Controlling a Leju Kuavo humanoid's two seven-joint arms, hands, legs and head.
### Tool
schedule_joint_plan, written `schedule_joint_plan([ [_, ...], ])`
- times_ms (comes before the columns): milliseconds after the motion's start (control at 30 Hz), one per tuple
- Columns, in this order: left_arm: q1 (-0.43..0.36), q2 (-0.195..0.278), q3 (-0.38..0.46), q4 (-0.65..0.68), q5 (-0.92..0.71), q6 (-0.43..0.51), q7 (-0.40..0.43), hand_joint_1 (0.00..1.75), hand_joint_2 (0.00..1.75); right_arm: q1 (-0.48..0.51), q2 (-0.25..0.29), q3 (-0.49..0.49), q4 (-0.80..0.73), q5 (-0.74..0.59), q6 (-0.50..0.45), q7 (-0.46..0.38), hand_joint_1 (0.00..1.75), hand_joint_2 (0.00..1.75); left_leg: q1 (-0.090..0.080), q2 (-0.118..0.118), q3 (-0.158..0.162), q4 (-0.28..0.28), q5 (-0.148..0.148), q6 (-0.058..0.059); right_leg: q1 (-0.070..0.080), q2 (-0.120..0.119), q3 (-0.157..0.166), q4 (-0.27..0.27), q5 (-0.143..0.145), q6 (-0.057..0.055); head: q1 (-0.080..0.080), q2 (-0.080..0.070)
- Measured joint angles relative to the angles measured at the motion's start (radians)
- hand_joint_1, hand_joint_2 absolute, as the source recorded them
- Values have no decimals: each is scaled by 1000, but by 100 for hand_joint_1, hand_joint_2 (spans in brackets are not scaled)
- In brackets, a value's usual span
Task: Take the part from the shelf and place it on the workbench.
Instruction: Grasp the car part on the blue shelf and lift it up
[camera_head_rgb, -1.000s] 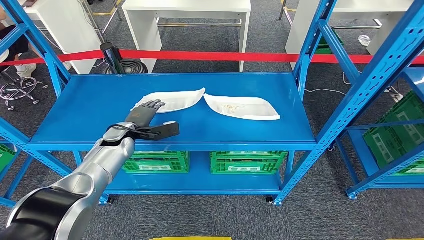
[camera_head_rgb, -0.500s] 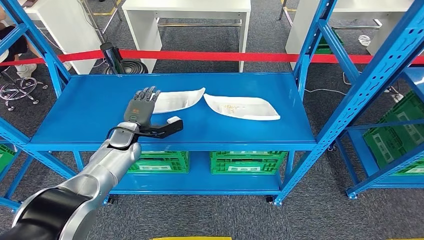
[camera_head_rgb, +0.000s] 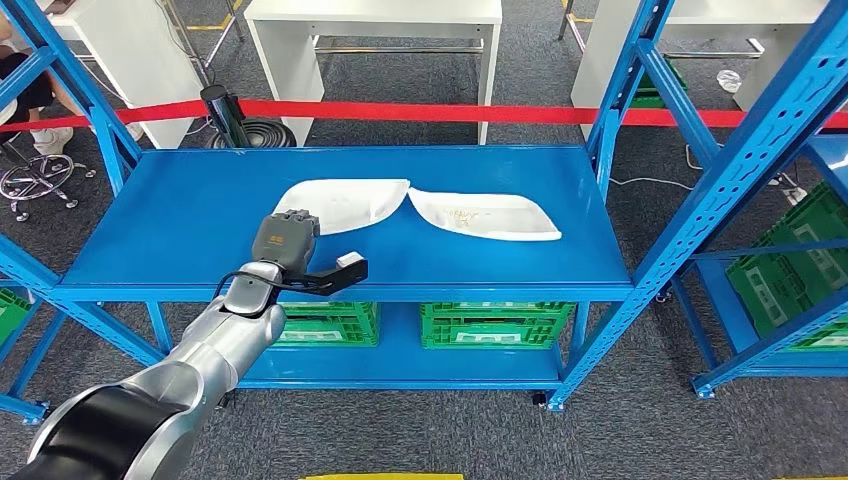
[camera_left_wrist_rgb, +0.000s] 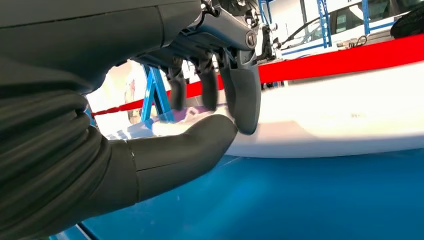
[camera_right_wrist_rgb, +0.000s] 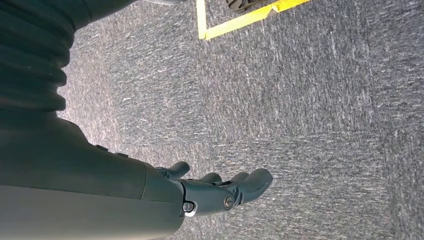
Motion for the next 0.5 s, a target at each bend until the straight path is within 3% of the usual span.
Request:
schedule_joint_plan([
  [500,1,-2,0,15,12,-38,-8,174,175,0,0,0,0,-1,-1,-7,0,175,0,0,0,0,0,0,0,0,0,0,0,0,0,0],
])
